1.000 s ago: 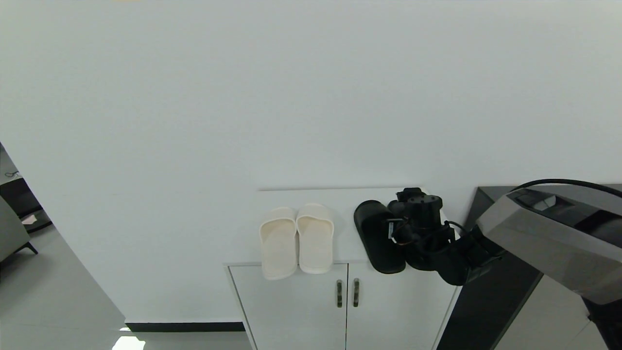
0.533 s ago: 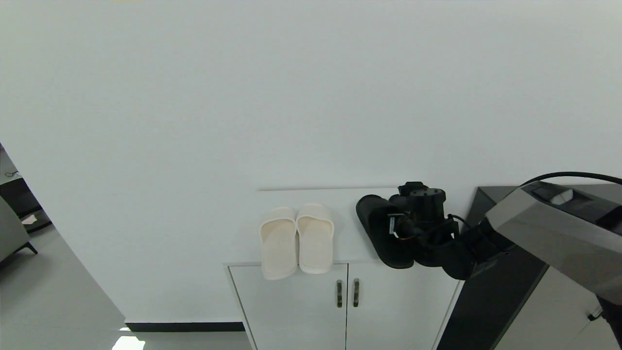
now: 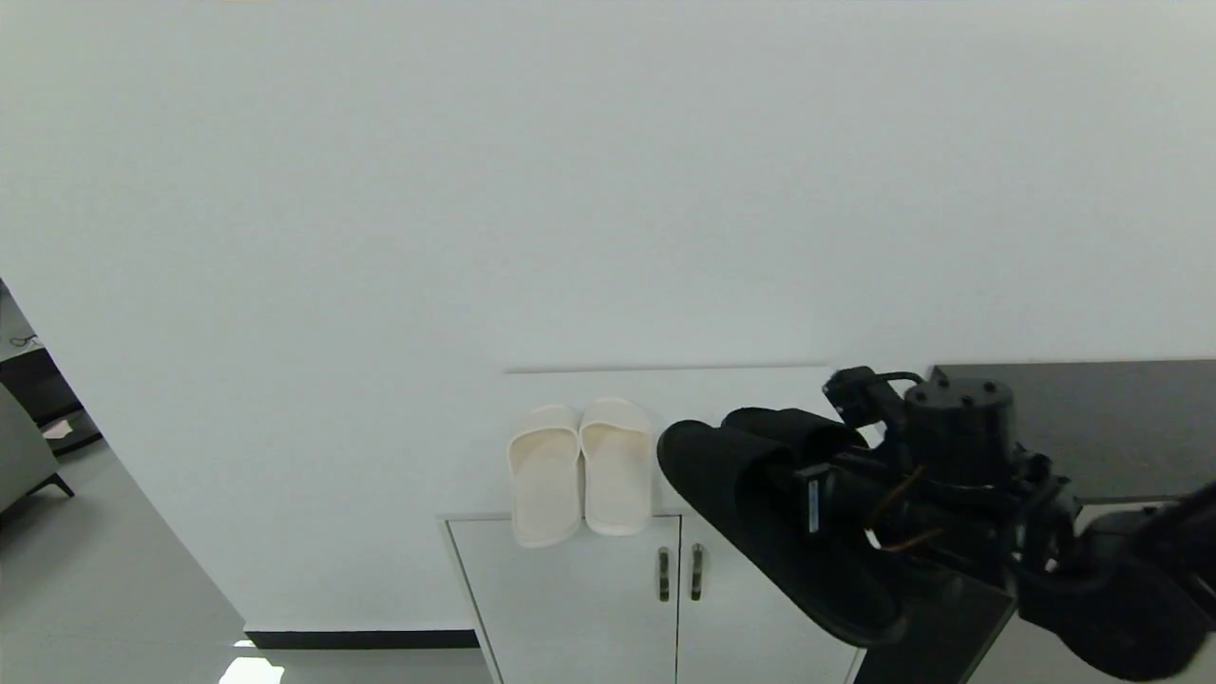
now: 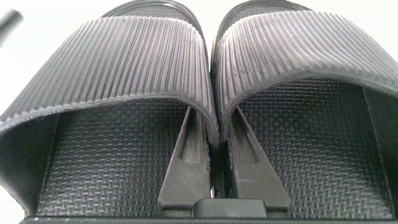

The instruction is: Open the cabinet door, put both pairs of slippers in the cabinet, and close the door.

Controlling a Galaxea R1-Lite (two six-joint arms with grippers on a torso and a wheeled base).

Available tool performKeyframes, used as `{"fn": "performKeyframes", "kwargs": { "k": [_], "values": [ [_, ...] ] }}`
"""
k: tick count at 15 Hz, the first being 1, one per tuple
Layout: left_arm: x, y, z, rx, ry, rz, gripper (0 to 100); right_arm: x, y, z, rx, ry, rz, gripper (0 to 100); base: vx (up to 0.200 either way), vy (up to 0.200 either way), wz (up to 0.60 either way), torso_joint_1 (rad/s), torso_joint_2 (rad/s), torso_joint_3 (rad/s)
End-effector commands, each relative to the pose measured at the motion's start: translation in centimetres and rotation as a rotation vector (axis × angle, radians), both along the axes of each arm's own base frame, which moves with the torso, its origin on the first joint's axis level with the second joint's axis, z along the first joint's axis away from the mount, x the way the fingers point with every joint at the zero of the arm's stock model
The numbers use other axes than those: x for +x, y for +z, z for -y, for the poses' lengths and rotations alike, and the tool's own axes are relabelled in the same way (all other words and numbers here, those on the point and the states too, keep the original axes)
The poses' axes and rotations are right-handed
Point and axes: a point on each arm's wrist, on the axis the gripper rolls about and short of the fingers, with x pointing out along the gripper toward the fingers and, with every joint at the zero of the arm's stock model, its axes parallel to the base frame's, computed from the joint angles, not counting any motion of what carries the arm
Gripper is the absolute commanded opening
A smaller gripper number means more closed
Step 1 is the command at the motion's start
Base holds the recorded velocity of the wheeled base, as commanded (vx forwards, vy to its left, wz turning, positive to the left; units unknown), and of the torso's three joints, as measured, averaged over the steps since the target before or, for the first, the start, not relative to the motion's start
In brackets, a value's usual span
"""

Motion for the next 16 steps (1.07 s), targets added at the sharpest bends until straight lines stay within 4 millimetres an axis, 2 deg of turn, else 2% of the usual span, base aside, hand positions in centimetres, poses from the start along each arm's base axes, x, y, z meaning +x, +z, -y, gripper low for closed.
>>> {"fn": "performKeyframes", "kwargs": {
  "k": [1,3,9,16],
  "values": [
    [0.0,0.0,0.0,0.0,0.0,0.0,0,-7.4,2.7,1.7,0.068,0.178,0.043,0,0.0,0.0,0.0,0.0,0.0,0.0],
    [0.0,0.0,0.0,0.0,0.0,0.0,0,-8.6,2.6,1.3,0.066,0.223,0.036,0,0.0,0.0,0.0,0.0,0.0,0.0],
    [0.0,0.0,0.0,-0.002,0.0,0.0,0,-8.7,2.6,1.0,0.095,0.229,0.03,0,0.0,0.0,0.0,0.0,0.0,0.0],
    [0.0,0.0,0.0,0.0,-0.001,0.0,0,-9.0,2.1,1.1,0.08,0.24,0.014,0,-0.2,0.0,0.0,0.005,0.0,0.002]
  ]
}}
